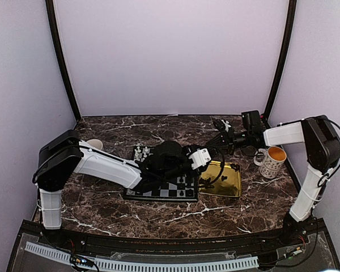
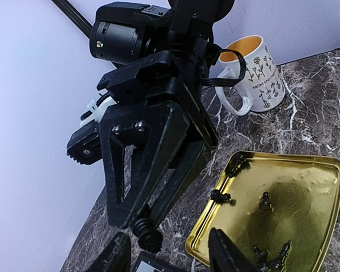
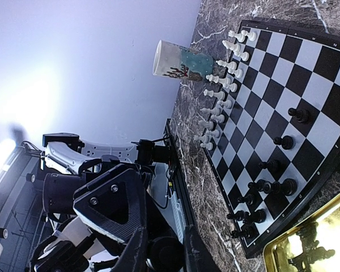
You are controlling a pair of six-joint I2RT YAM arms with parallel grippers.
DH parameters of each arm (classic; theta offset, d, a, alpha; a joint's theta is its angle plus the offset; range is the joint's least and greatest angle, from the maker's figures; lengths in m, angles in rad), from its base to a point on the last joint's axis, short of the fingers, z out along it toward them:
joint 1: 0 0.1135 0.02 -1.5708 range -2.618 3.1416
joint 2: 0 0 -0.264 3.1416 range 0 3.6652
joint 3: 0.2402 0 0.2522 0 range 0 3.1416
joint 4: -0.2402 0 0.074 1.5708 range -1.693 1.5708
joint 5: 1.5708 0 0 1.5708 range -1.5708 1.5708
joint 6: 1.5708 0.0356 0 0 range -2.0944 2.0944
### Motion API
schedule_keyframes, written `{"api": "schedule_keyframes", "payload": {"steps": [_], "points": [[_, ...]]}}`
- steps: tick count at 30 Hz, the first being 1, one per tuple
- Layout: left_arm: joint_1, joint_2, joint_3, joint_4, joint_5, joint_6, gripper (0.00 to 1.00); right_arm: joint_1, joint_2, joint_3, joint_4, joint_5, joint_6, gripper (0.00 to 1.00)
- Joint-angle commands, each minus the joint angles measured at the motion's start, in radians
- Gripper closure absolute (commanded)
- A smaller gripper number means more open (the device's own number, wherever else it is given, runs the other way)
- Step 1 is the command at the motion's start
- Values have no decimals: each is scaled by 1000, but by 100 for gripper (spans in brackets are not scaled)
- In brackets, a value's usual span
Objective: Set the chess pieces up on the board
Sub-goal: Pass from the right arm to the left
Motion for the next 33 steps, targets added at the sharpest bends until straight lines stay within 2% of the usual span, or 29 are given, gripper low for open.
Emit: {"api": "schedule_keyframes", "payload": {"steps": [1, 6, 18, 23, 33], "points": [[-5, 20, 38, 40, -41, -2, 53, 10, -23, -15, 41, -18, 15, 81], [-5, 48, 62, 56, -81, 0, 60, 14, -21, -16, 50, -19, 21, 81], [-5, 88, 94, 116, -158, -31, 70, 18, -13, -15, 57, -20, 28, 81], [-5, 77, 71, 178, -199, -55, 62, 17, -6, -15, 63, -23, 32, 81], [-5, 61, 67, 159, -146, -62, 73, 17, -6, -14, 68, -24, 38, 81]]}}
